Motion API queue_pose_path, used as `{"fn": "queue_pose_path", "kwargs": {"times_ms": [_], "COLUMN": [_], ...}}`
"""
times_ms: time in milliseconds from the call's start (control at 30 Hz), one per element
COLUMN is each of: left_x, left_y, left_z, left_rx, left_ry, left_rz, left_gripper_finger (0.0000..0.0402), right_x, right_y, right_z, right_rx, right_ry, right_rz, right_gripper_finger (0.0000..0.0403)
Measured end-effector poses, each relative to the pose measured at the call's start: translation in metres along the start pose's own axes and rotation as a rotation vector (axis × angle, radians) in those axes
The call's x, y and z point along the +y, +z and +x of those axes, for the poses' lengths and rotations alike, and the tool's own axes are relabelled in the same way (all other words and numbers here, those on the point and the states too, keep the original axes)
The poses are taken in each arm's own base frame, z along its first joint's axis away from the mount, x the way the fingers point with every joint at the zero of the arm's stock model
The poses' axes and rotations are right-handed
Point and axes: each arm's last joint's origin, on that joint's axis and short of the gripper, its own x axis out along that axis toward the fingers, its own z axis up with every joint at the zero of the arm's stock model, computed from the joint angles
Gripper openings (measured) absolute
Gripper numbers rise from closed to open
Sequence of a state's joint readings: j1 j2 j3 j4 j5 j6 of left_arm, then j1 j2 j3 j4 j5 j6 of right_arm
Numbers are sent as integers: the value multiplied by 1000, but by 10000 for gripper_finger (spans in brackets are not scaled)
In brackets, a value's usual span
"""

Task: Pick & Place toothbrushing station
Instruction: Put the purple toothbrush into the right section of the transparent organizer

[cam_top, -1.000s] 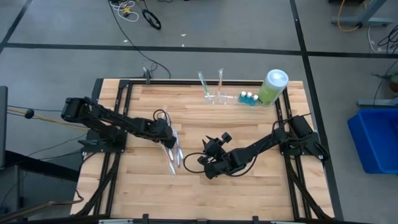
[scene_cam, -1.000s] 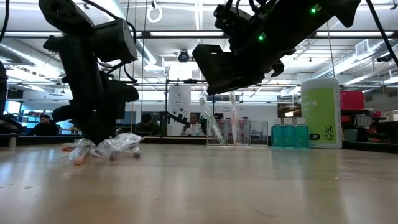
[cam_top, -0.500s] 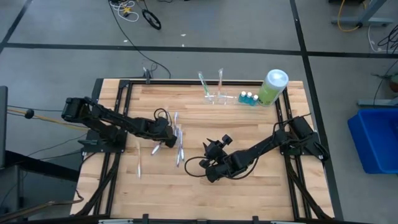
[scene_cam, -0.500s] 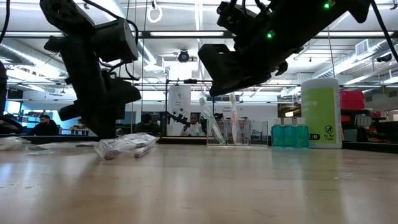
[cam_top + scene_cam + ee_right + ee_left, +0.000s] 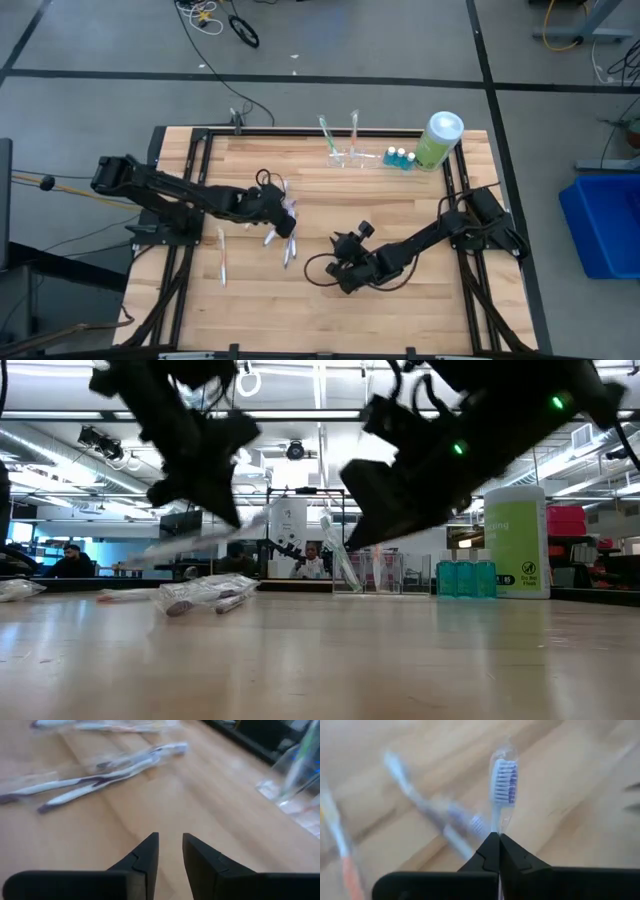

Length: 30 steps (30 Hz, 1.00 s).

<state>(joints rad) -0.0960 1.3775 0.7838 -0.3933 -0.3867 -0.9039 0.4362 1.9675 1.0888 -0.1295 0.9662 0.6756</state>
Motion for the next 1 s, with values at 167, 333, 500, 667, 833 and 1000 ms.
{"fn": "queue_pose_path", "kwargs": {"times_ms": [167,333,500,667,833,1000], "left_x": [-29,-55,-71,-82,-90,-91], "left_y": [13,16,13,7,6,7], "left_z": [-21,-30,-35,-31,-30,-31], "left_rx": [-186,-385,-519,-593,-639,-655], "left_ry": [-135,-328,-377,-396,-428,-433], "left_rz": [61,128,193,252,277,289], "left_gripper_finger": [1,2,1,0,0,0], "right_x": [-4,-13,-26,-36,-39,-43], "right_y": [-23,-23,-15,-1,15,32], "right_z": [6,0,-12,-19,-16,-16], "right_rx": [-63,-250,-455,-603,-619,-599], "right_ry": [199,374,477,476,463,469], "right_rz": [140,252,339,440,465,427], "right_gripper_finger": [104,140,190,233,247,237]}}
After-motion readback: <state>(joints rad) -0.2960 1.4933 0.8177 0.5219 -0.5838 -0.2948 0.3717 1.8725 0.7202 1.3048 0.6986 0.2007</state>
